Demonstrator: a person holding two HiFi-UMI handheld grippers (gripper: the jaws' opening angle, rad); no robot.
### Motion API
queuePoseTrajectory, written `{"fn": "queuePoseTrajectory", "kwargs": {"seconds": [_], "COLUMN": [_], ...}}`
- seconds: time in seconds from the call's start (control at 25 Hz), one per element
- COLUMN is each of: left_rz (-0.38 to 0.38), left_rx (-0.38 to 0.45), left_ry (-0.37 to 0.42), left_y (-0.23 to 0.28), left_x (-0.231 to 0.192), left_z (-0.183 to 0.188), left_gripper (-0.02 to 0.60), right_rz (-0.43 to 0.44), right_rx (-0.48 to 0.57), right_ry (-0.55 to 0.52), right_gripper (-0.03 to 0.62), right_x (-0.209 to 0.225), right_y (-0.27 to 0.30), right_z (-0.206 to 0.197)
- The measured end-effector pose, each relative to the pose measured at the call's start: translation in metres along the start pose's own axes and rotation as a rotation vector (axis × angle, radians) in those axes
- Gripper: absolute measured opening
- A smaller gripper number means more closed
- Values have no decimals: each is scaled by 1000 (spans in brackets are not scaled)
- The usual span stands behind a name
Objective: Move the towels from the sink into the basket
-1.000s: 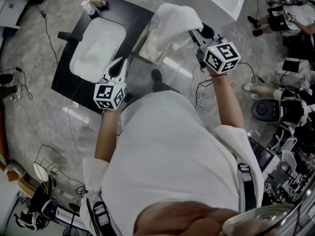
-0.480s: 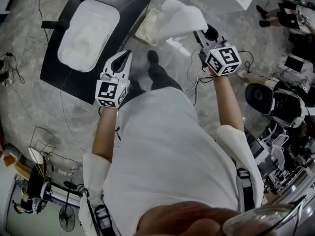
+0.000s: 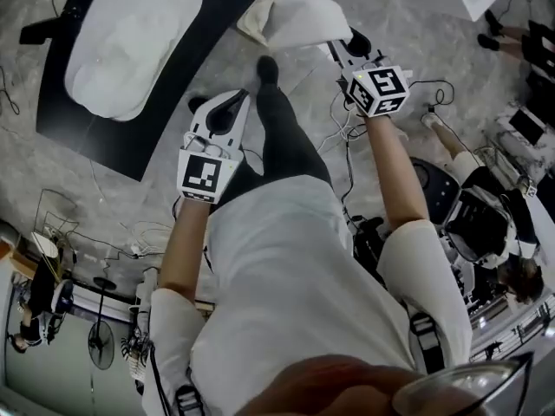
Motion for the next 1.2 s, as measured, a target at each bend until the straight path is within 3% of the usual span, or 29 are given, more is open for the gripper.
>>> {"fn": "queuePoseTrajectory", "kwargs": {"seconds": [0.24, 0.48, 0.68, 0.76, 0.84, 0.96, 1.2], "left_rz": [-3, -20, 7, 10, 9, 4, -4], "left_rx": [-58, -125, -169, -189, -204, -210, -211], "left_ry": [-46, -116, -96, -88, -86, -92, -87], "left_y": [90, 180, 230, 249, 263, 278, 280], "left_x": [-8, -30, -55, -65, -70, -74, -73], "left_z": [-31, -88, -142, -161, -178, -192, -193], "left_gripper": [11, 11, 11, 11, 11, 11, 11], "right_rz": [0, -22, -76, -100, -116, -123, -91], "right_rx": [-131, -256, -331, -370, -406, -427, -443], "right_ry": [17, 75, 100, 107, 119, 134, 95], "right_gripper": [87, 89, 100, 114, 194, 298, 325], "right_x": [72, 127, 150, 158, 164, 169, 166], "right_y": [116, 222, 290, 313, 328, 335, 325], "right_z": [-81, -188, -264, -294, -319, -341, -341]}}
Point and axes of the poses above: the fingertips, and each gripper's own axes: y forward along the fingers, x to its right, z out of its top, the point moved 7 cm from there along -y, backward along the fingers, and after that the axes turned 10 degrees about -x, right-handed, at the moved point
